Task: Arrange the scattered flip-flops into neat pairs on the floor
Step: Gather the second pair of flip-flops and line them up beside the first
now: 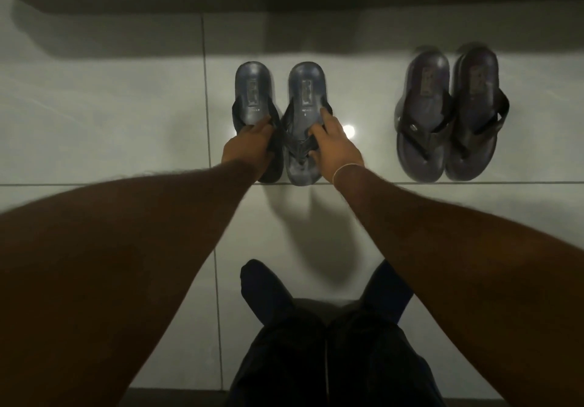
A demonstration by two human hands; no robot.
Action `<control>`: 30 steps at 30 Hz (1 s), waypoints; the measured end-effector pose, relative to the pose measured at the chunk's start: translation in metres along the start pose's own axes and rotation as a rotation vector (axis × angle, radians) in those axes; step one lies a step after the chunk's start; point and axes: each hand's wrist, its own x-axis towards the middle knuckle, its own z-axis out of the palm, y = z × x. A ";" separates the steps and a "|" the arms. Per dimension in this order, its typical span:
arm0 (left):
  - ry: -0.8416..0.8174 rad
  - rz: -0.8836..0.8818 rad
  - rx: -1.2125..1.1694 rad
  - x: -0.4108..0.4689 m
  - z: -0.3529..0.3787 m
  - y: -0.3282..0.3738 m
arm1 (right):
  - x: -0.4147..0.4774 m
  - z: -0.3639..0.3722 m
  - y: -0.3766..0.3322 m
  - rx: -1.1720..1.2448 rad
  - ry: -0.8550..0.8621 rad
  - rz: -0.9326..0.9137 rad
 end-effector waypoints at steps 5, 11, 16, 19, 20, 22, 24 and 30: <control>-0.010 -0.019 0.057 -0.005 0.001 -0.010 | 0.010 0.000 -0.004 -0.026 -0.024 -0.042; -0.012 0.029 0.063 -0.005 -0.006 -0.026 | 0.015 0.006 -0.016 -0.013 -0.021 -0.066; -0.026 0.041 0.034 -0.001 -0.007 -0.036 | 0.019 0.008 -0.019 -0.018 -0.021 -0.066; -0.039 0.040 0.027 -0.001 -0.006 -0.037 | 0.019 0.009 -0.017 -0.037 -0.005 -0.088; -0.040 0.042 0.026 -0.001 -0.004 -0.038 | 0.020 0.011 -0.015 -0.040 -0.001 -0.097; -0.036 0.036 0.013 -0.002 -0.003 -0.037 | 0.019 0.012 -0.014 -0.049 0.002 -0.106; -0.035 0.016 -0.012 -0.002 -0.003 -0.037 | 0.021 0.012 -0.013 -0.054 0.003 -0.104; -0.027 0.024 0.046 -0.004 -0.003 -0.036 | 0.021 0.005 -0.014 -0.125 -0.022 -0.122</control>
